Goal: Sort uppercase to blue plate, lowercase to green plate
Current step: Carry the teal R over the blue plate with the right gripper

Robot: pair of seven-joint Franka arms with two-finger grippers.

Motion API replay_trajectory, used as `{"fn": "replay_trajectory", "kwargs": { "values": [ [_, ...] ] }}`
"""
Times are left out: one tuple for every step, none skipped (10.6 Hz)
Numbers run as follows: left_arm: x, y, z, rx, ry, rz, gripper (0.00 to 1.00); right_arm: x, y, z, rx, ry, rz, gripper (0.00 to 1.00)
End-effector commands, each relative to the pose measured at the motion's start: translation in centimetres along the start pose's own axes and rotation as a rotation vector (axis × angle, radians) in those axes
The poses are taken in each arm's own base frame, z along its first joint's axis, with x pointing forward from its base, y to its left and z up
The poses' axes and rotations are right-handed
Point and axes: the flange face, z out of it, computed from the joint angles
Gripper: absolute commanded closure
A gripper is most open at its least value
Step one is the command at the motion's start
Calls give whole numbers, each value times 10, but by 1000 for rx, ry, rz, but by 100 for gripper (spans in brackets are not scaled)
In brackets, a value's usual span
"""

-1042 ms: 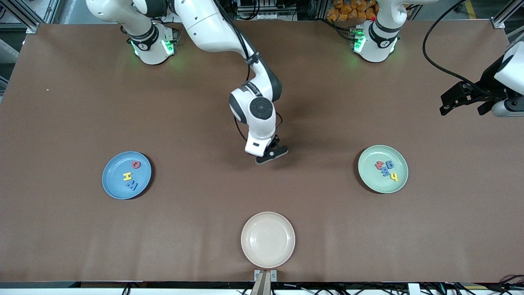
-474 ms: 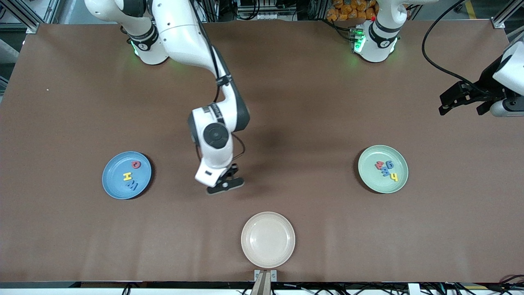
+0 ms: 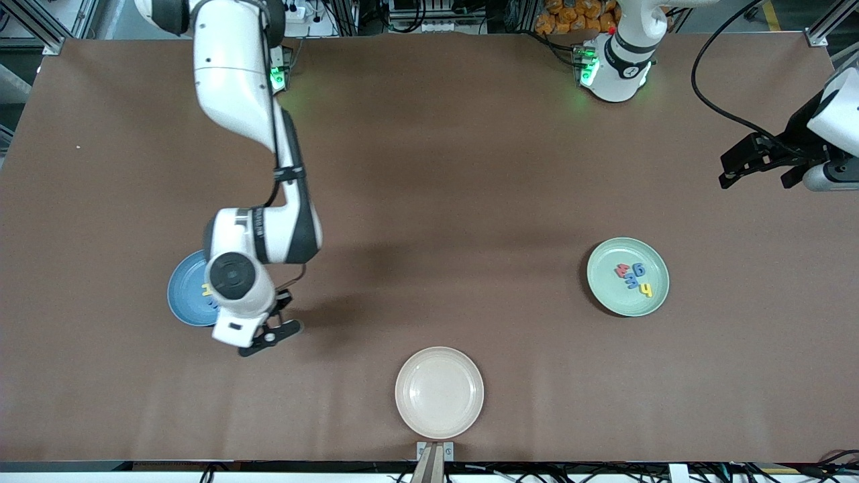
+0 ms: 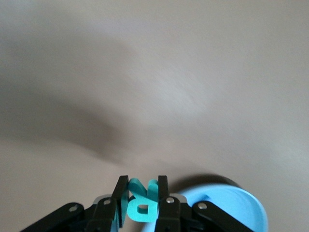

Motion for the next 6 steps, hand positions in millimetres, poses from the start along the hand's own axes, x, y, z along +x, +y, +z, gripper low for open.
{"fn": "replay_trajectory", "kwargs": {
  "values": [
    [-5,-2,-6,28,-6,-12,0,-35,52,16,123,-83,-103,100],
    [-5,-2,-5,29,-9,-11,0,-49,72,28,180,-97,-126,100],
    [-5,-3,-4,38,-11,-10,0,-60,87,40,201,-107,-127,100],
    [-6,-3,-5,67,-12,-1,0,-62,90,45,218,-106,-118,100],
    [-6,-3,-6,73,-10,2,0,-63,87,48,252,-92,-91,56],
    [-6,-4,-6,72,-11,3,0,-65,86,54,286,-83,-71,1]
  ]
}}
